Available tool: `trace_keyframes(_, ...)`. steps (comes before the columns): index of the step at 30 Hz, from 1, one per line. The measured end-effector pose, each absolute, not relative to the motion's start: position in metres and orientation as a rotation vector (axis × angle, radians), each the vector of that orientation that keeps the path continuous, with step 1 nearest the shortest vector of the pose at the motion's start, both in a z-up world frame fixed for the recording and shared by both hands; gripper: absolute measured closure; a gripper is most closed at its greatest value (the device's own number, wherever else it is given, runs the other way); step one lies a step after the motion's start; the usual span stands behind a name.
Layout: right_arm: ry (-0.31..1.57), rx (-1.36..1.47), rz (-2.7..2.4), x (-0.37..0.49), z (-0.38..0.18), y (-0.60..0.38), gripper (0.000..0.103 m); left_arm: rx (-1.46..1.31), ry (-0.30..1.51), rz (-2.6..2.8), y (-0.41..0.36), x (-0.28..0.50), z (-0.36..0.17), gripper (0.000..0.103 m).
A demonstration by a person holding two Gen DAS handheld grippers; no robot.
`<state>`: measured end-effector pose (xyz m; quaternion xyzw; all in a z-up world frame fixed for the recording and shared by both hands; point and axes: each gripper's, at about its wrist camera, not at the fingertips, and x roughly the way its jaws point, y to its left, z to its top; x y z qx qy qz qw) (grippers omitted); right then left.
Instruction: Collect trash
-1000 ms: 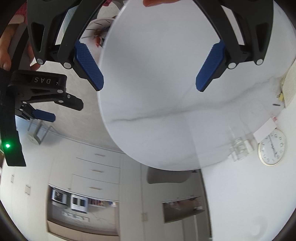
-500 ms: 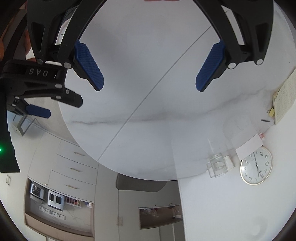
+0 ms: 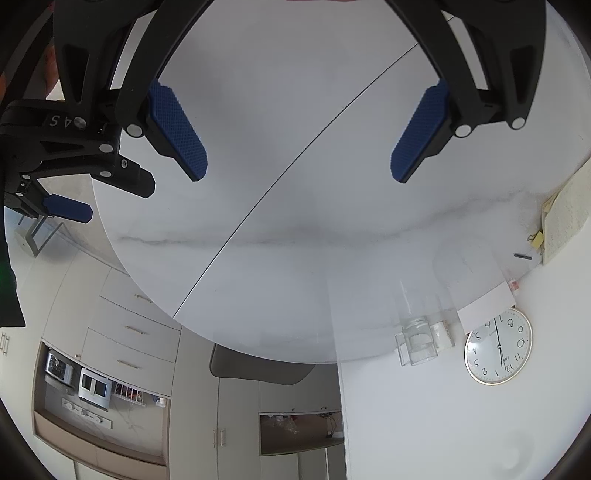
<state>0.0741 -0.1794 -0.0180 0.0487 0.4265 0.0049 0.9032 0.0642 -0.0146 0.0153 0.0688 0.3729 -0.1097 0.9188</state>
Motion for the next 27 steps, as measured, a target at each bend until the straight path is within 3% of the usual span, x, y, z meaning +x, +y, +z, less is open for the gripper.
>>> trace_keyframes(27,0.898,0.099,-0.008,0.0761,-0.0243,-0.1795,0.002,0.142,0.778,-0.243,-0.0136,0.0682,0.0087,0.008)
